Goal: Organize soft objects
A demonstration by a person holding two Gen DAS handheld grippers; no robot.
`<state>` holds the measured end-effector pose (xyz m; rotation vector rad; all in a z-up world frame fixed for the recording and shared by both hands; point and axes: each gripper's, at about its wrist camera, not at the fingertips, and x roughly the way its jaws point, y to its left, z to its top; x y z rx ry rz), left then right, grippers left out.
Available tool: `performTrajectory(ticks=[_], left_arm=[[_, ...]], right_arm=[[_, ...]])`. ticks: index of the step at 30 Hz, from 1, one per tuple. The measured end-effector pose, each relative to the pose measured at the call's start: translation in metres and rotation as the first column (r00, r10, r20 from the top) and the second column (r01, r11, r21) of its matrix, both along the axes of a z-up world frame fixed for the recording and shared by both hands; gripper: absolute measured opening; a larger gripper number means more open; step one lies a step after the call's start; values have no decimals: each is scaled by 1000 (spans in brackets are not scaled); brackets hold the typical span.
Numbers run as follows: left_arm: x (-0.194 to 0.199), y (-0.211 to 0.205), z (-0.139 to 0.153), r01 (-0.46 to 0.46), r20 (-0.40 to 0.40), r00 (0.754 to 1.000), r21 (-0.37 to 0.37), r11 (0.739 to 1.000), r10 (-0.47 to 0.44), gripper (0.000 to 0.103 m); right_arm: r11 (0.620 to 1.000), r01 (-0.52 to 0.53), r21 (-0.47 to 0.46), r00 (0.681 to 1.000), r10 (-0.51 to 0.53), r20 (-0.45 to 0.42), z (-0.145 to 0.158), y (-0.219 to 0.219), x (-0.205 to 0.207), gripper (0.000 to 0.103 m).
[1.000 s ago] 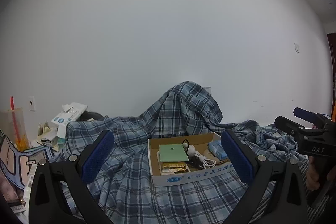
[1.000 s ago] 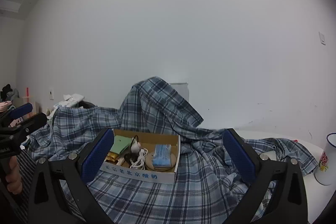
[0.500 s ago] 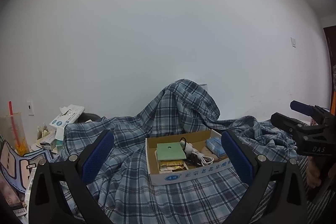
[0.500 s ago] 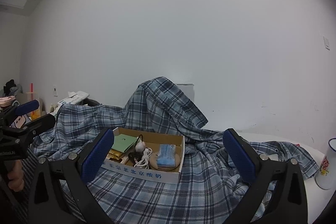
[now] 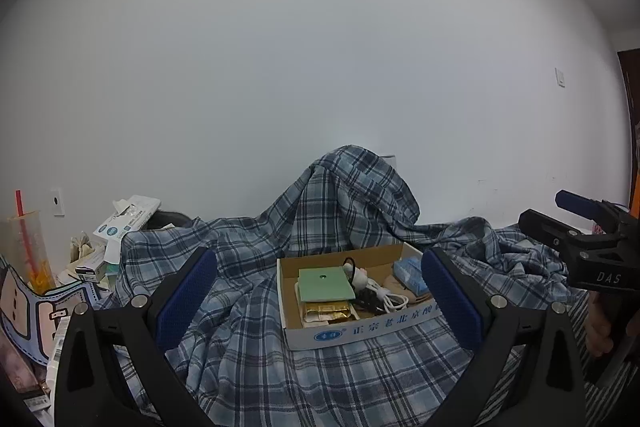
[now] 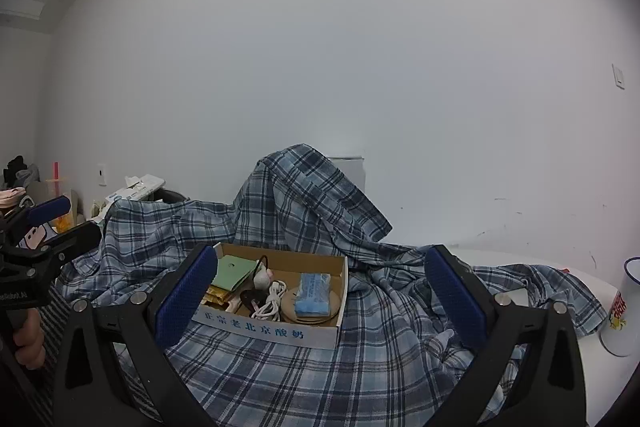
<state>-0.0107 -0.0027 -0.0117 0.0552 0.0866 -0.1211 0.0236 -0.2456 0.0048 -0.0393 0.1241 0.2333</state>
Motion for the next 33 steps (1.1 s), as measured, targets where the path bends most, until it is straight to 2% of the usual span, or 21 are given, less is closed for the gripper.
performTrajectory(ticks=[33], left_arm=[[3, -2, 0, -1, -9, 1000, -10, 1000, 1, 103]], right_arm=[[1000, -2, -24, 1000, 2, 11, 0, 3, -1, 103]])
